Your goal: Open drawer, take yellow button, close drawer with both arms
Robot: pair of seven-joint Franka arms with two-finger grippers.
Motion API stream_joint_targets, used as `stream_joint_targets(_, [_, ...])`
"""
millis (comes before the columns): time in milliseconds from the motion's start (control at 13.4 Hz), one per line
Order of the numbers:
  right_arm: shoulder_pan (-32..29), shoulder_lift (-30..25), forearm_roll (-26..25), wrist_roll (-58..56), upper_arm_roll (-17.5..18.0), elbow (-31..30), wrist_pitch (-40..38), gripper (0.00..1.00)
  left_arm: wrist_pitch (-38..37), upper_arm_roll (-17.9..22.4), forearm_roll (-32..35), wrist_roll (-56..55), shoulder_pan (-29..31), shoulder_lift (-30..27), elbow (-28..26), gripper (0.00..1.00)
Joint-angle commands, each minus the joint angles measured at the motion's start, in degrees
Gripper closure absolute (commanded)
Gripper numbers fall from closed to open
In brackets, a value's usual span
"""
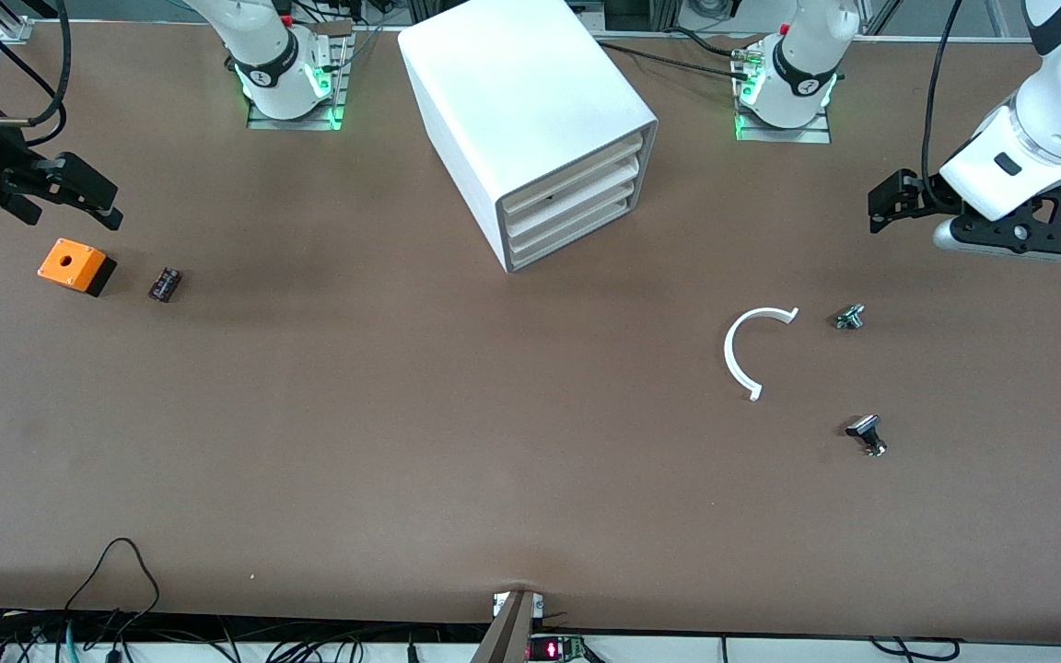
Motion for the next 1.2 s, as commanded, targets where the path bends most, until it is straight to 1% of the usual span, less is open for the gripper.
stream_joint_targets(0, [0.5, -0.5, -0.2, 1.7, -0.3, 0.1, -0.9, 0.01, -1.8, -0.2, -0.2, -0.2, 0.4, 1.0, 1.7, 0.01])
stream_joint_targets(300, [0.5, -0.5, 0.0, 1.9, -0.3, 0.0, -0.6, 0.01, -3.9, -0.3, -0.1, -0.2, 0.3, 0.9, 1.8, 0.01])
stream_joint_targets(599, [0.5, -0.7, -0.5, 2.4, -0.2, -1.9, -1.3, 0.01, -4.0, -0.3, -0.1, -0.2, 0.3, 0.9, 1.8, 0.01])
stream_joint_targets(749, [0.5, -0.5, 0.0, 2.0, -0.3, -1.6, -4.6, 0.01, -5.5, -0.3, -0.1, 0.3, 0.3, 0.9, 1.8, 0.01])
stream_joint_targets(1123, [0.5, -0.1, 0.2, 1.8, -0.2, -1.4, -5.1, 0.01, -6.5, -0.5, -1.8, 0.7, -0.2, 0.7, 1.8, 0.01])
